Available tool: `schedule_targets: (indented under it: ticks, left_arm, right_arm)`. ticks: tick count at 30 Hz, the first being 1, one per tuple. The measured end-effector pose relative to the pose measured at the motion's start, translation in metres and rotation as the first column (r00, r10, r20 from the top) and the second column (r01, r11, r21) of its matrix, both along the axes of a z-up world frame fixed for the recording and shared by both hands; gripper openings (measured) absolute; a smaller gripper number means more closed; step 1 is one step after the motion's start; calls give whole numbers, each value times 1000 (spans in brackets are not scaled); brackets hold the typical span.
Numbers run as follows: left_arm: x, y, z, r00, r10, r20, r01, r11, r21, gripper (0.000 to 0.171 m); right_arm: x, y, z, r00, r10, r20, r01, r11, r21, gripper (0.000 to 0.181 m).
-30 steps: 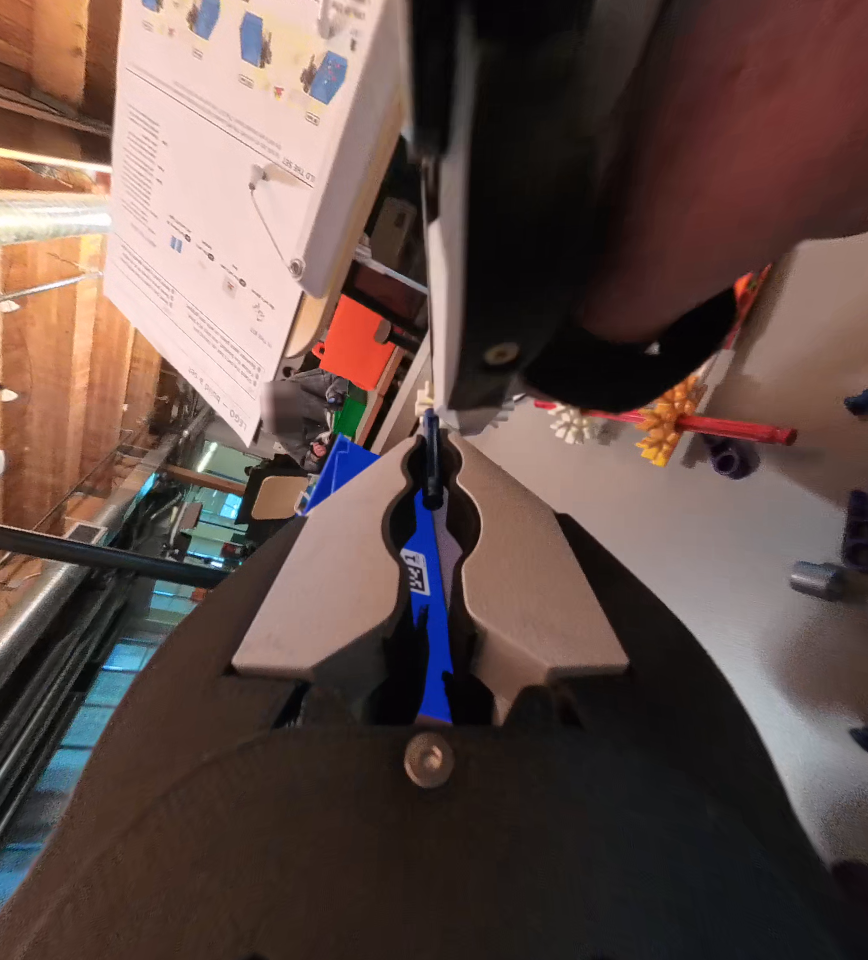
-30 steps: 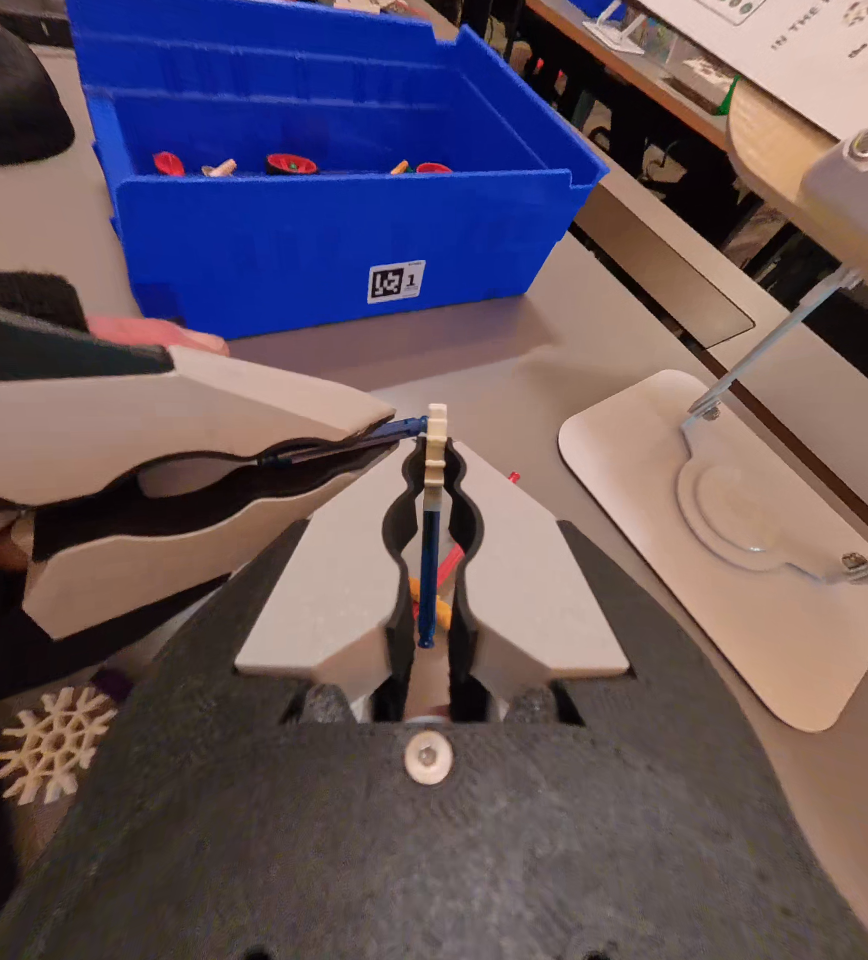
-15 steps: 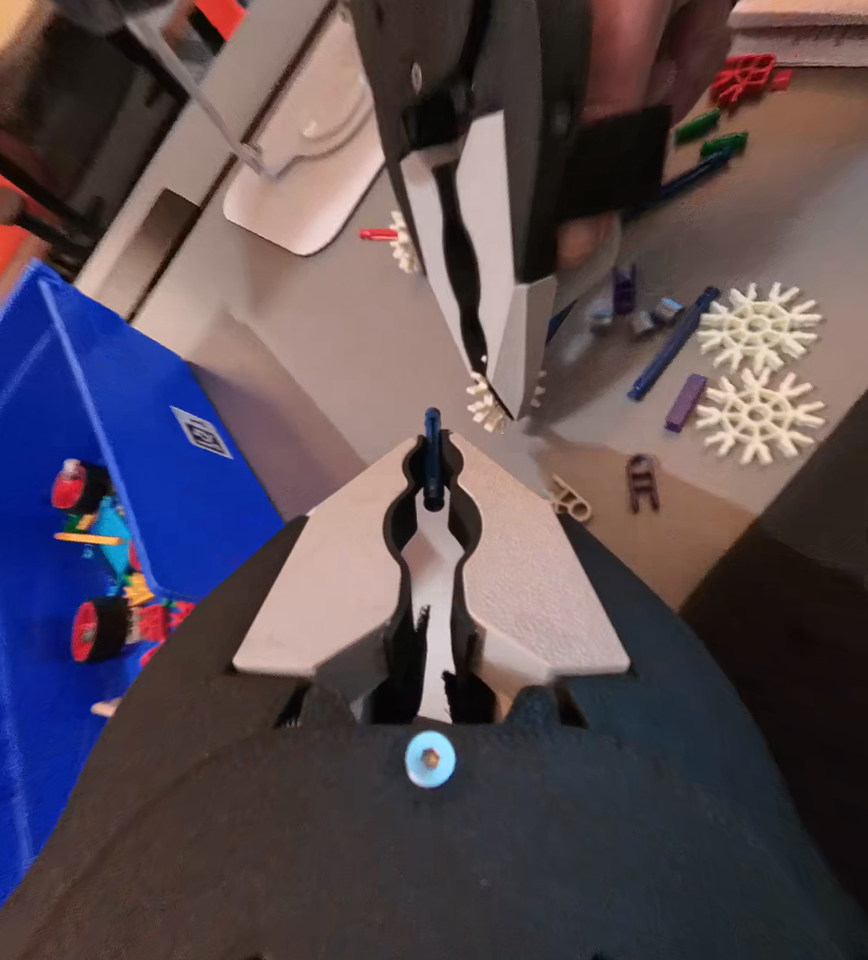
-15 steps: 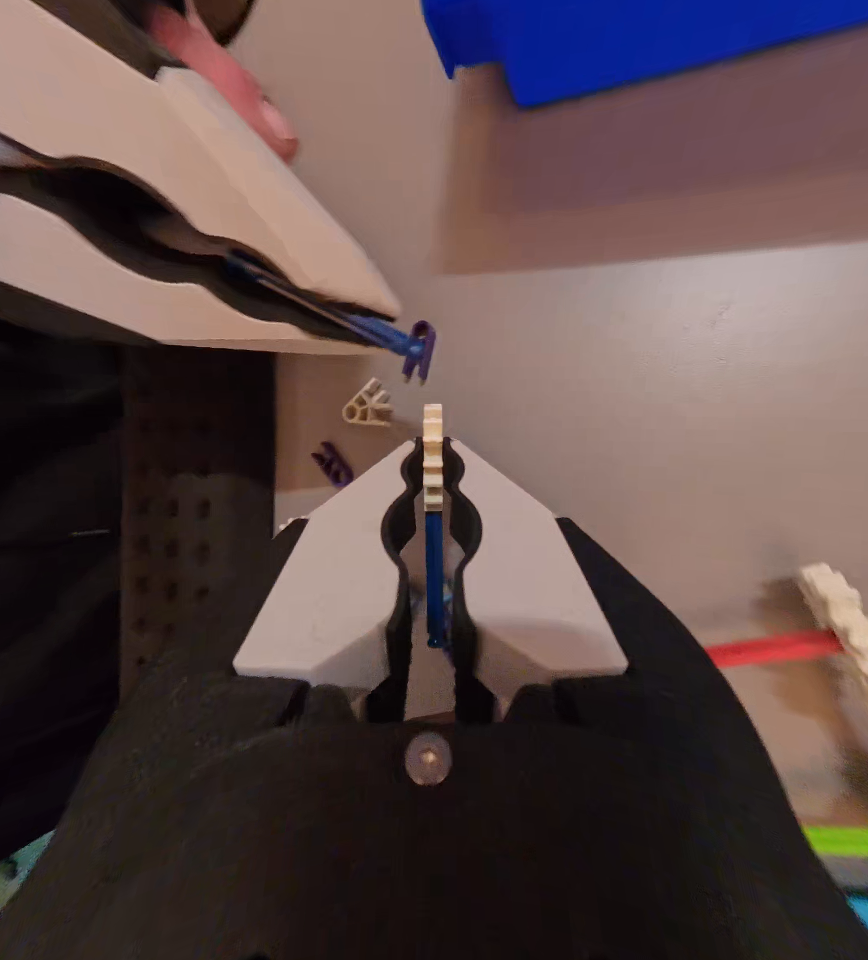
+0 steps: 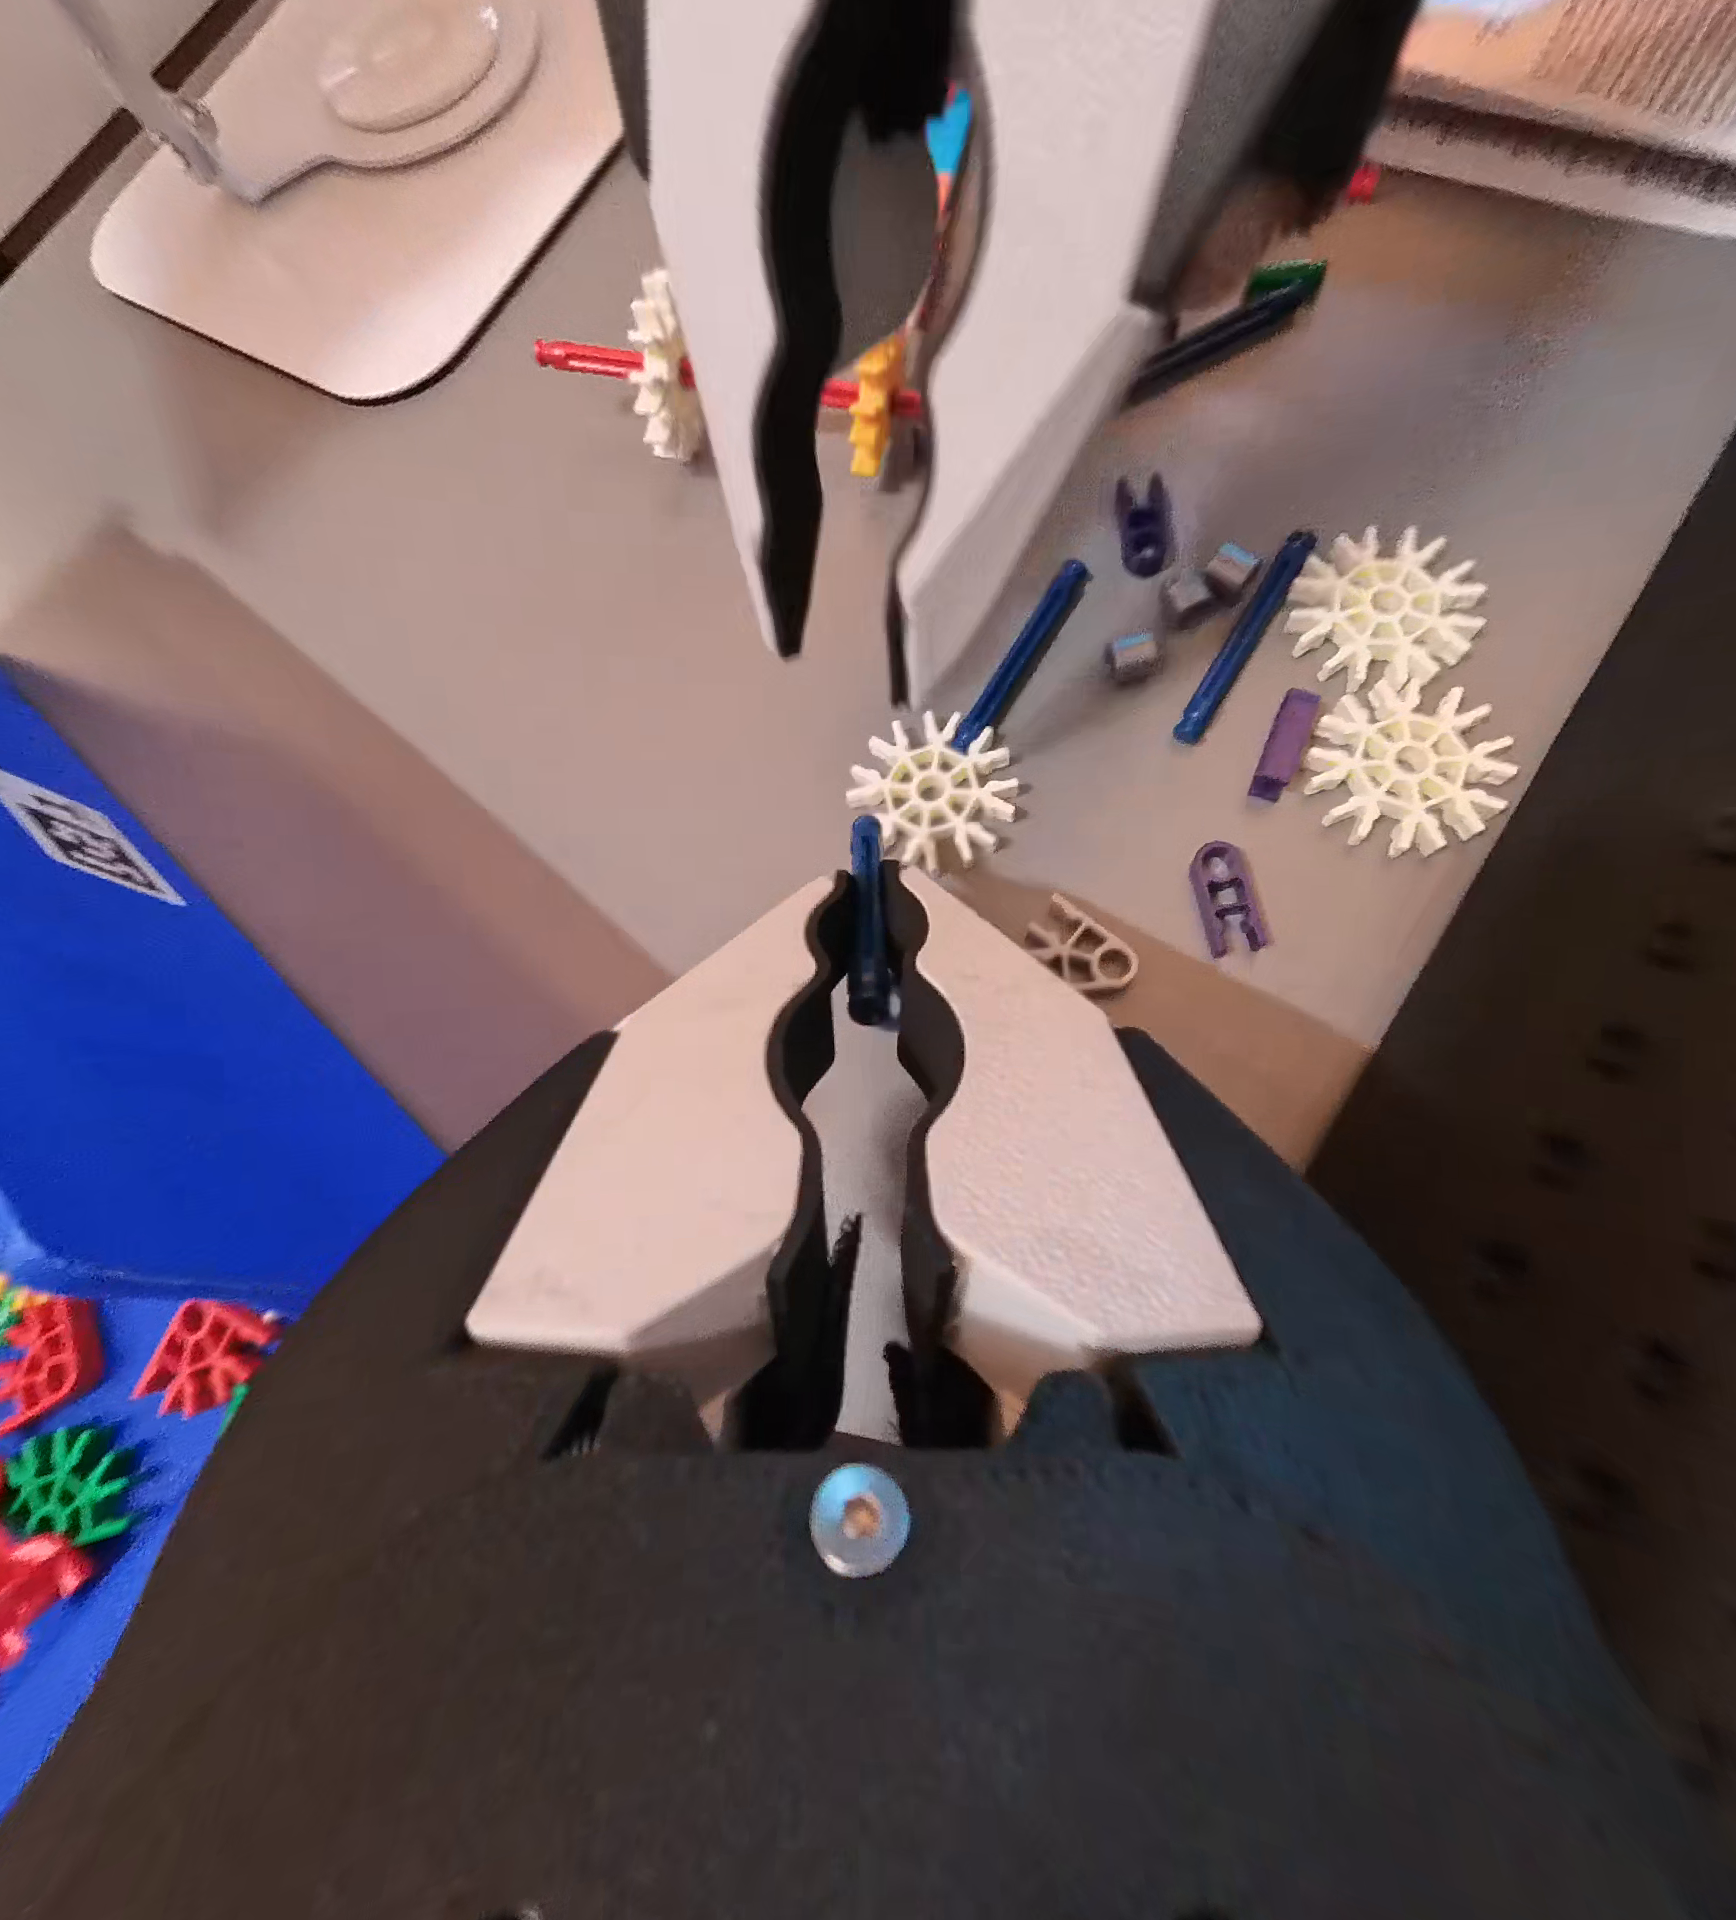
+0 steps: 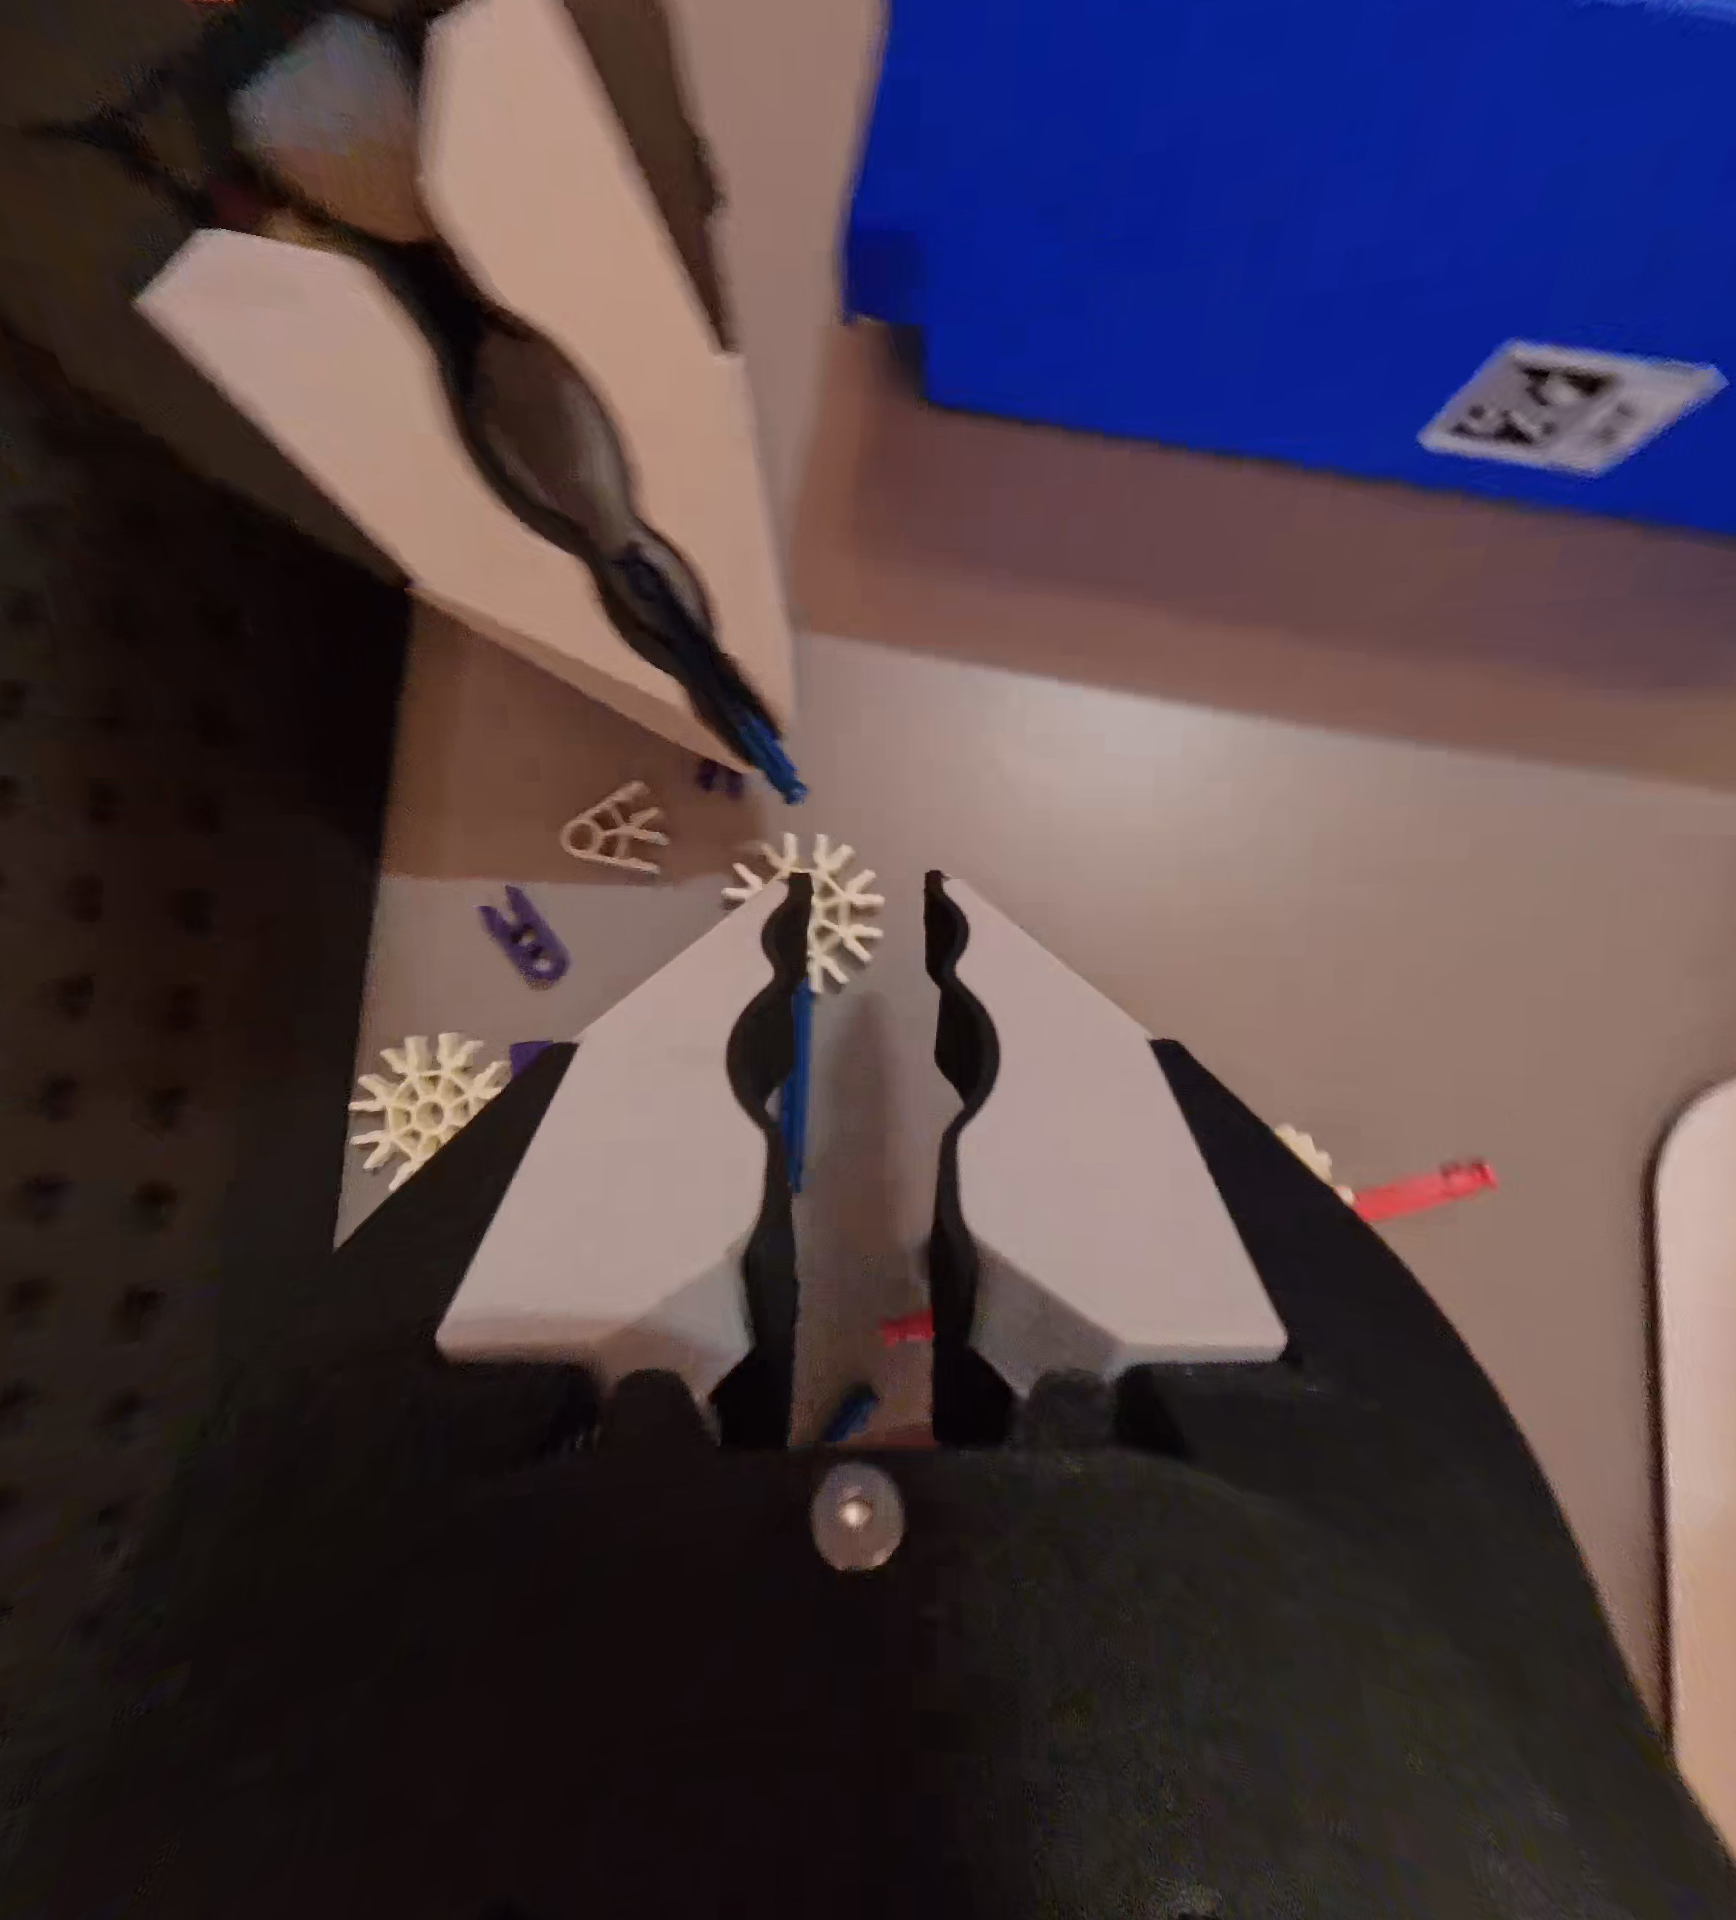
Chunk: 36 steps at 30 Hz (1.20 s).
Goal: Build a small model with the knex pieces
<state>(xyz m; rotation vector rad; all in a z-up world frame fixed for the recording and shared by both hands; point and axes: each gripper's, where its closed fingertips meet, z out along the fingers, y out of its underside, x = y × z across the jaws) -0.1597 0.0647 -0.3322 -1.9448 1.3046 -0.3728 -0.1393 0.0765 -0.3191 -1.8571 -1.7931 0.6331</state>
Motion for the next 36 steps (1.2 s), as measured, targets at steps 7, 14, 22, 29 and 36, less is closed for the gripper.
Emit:
schedule_targets:
  ticks: [7,14,22,29,36]
  left_arm:
    - [9,-4,5,992,-65,110,70,997,-36,2]
    - [9,-4,8,987,-111,113,112,994,-6,2]
    - [-7,9,14,997,-34,-63,49,966,252,13]
    - [-4,9,3,953,-66,-296,176,914,365,4]
    - [-7,10,-7,919,-96,-383,237,910,339,1]
  right_arm:
    - [-16,-13,-8,991,135,-9,-133,984,118,15]
    - [-16,-17,-6,985,173,1,-171,975,139,2]
    - [-5,-5,-26,992,33,121,-35,999,20,2]
    - [-7,-7,-31,975,12,222,-15,1000,15,2]
    - [-13,-9,-28,974,11,226,-4,1000,-29,2]
